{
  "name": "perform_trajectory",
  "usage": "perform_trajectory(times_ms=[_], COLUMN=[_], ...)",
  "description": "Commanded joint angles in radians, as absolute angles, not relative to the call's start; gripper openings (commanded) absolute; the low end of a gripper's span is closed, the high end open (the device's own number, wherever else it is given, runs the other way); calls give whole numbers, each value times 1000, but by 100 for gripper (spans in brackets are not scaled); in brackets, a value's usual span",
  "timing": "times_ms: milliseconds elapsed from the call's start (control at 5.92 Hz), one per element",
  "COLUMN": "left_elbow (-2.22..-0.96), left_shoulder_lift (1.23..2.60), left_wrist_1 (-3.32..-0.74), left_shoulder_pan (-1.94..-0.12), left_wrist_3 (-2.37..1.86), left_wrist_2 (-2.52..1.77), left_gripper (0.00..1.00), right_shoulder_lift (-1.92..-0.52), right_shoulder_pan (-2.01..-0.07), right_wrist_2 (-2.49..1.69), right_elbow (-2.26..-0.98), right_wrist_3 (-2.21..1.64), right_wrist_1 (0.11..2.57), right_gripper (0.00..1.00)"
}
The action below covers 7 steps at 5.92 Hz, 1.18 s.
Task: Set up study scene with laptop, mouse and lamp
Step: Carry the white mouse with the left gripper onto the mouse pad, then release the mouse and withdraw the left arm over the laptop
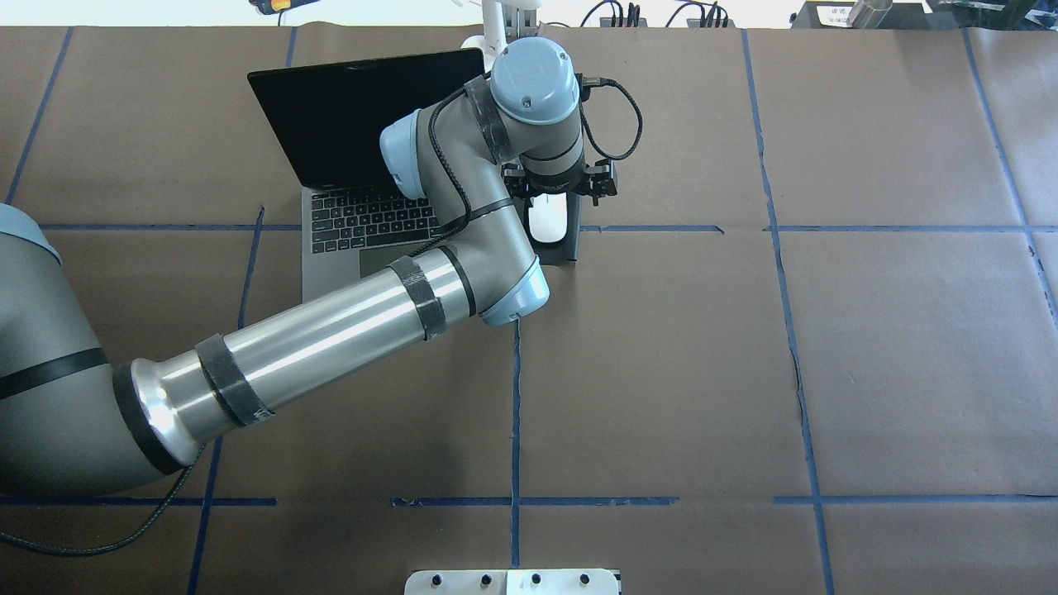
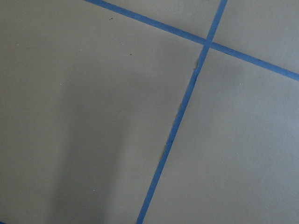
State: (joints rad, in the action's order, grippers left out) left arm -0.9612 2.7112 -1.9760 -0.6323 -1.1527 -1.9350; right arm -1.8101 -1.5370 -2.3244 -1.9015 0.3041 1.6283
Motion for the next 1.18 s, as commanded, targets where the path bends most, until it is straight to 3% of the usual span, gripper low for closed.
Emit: perform_trajectory(times_ms=[0,338,507,676,1014], left_elbow=[-1292,-1736,-1867,-1950,-1970], left_shoulder_lift=[2493,2227,2132,2058,1862], left_wrist_1=[-1845,-1597,-1503,-1411,-1338], left_shoulder_pan=[-655,-707,-750,-818,-1071], left_wrist_3=[-1140,-960,-836,-640,-247], left_wrist_2=[-1995,-2040,-2042,-2045,-2200], left_gripper=[100,100,100,100,100], right_shoulder_lift=[-1810,-1810,-1810,-1810,-1807], right_shoulder_pan=[-1537,-1537,-1537,-1537,-1537], right_wrist_2=[-2324,-2325,-2329,-2356,-2356], right_elbow=[-1898,-1890,-1879,-1859,-1868], right_wrist_3=[304,304,305,299,103], right_wrist_1=[1629,1628,1628,1628,1623], right_gripper=[100,100,100,100,100])
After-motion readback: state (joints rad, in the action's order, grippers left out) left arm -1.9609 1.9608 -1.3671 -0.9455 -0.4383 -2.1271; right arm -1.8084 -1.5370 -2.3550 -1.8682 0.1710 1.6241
